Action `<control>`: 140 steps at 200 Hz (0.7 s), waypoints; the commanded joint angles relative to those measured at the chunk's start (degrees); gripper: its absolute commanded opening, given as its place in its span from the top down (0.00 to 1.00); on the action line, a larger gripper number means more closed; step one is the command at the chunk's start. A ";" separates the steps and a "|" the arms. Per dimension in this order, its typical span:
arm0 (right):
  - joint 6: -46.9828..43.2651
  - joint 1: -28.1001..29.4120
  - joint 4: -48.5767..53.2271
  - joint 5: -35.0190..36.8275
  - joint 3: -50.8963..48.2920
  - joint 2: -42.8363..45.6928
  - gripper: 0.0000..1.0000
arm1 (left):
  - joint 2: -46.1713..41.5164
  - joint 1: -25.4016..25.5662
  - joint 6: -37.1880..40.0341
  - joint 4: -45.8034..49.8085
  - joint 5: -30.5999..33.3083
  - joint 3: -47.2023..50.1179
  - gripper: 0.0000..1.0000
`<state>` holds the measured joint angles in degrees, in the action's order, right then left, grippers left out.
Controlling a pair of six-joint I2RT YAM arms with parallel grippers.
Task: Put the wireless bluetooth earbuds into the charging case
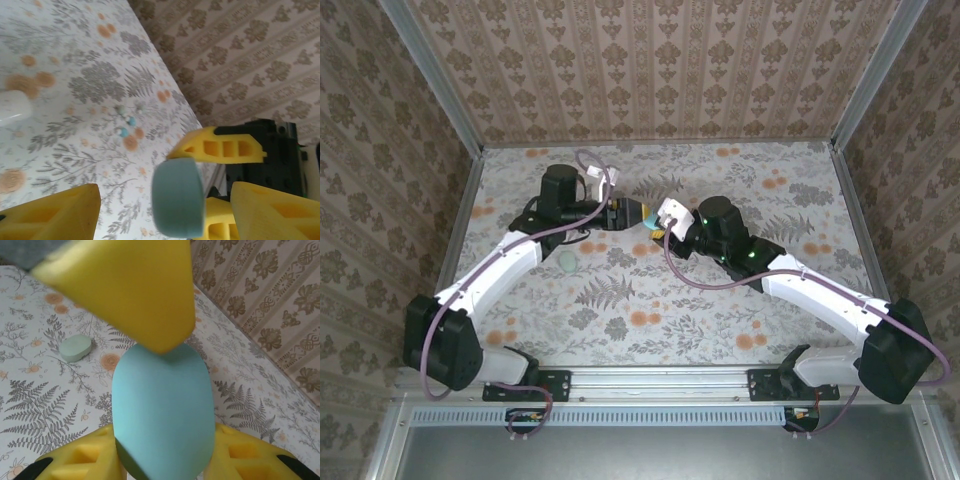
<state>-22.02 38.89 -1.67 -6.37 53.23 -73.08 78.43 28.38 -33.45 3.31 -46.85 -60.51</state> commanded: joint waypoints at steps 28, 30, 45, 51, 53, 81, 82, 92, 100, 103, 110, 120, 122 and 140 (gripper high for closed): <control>1.10 0.75 -4.31 1.03 -0.18 0.66 0.64 | 2.85 1.48 0.85 0.93 -4.74 -3.75 0.33; 1.10 0.75 -4.35 0.95 -0.22 0.77 0.64 | 2.93 1.50 0.80 0.98 -4.70 -3.87 0.34; 1.01 0.79 -4.62 1.00 -0.24 0.61 0.64 | 3.61 1.59 0.11 0.44 -4.77 -3.99 0.42; 0.89 0.83 -4.57 1.24 -0.26 0.54 0.63 | 3.72 1.59 -0.10 0.26 -4.76 -3.97 0.45; 0.85 0.83 -4.57 1.33 -0.24 0.50 0.63 | 3.74 1.59 -0.12 0.15 -4.81 -3.93 0.47; 0.49 0.83 -4.31 2.24 -0.27 0.31 0.62 | 3.49 1.59 -0.52 0.21 -3.53 -3.75 0.69; 0.44 0.88 -4.31 2.24 -0.25 0.35 0.62 | 3.49 1.59 -0.58 0.21 -3.47 -3.74 0.70; 0.36 0.91 -4.24 2.10 -0.28 0.47 0.61 | 3.31 1.59 -1.28 0.09 -2.55 -3.74 0.75; 0.47 0.90 -4.22 2.14 -0.37 0.72 0.61 | 3.13 1.55 -2.32 -0.23 -1.95 -3.60 0.79; 0.49 0.87 -4.34 2.09 -0.52 0.88 0.60 | 3.13 1.51 -2.62 -0.50 -1.73 -3.59 0.80; 0.57 0.83 -4.76 1.70 -0.94 1.38 0.57 | 2.98 1.51 -4.17 -1.38 -1.40 -3.39 0.81; 1.55 0.53 -6.78 1.39 -2.23 2.79 0.53 | 2.74 1.44 -7.02 -3.23 -0.91 -2.87 0.83; 1.96 0.45 -7.41 1.26 -2.62 3.12 0.52 | 2.70 1.42 -7.78 -3.71 -0.93 -2.75 0.83; 6.35 -2.53 -12.86 -5.34 -6.36 6.37 0.44 | 2.13 1.16 -17.19 -8.94 -0.21 -1.38 0.85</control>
<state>-20.53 38.96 -6.94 -5.19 50.57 -71.53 81.87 29.98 -39.55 2.00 -49.32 -62.87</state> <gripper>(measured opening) 0.531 0.259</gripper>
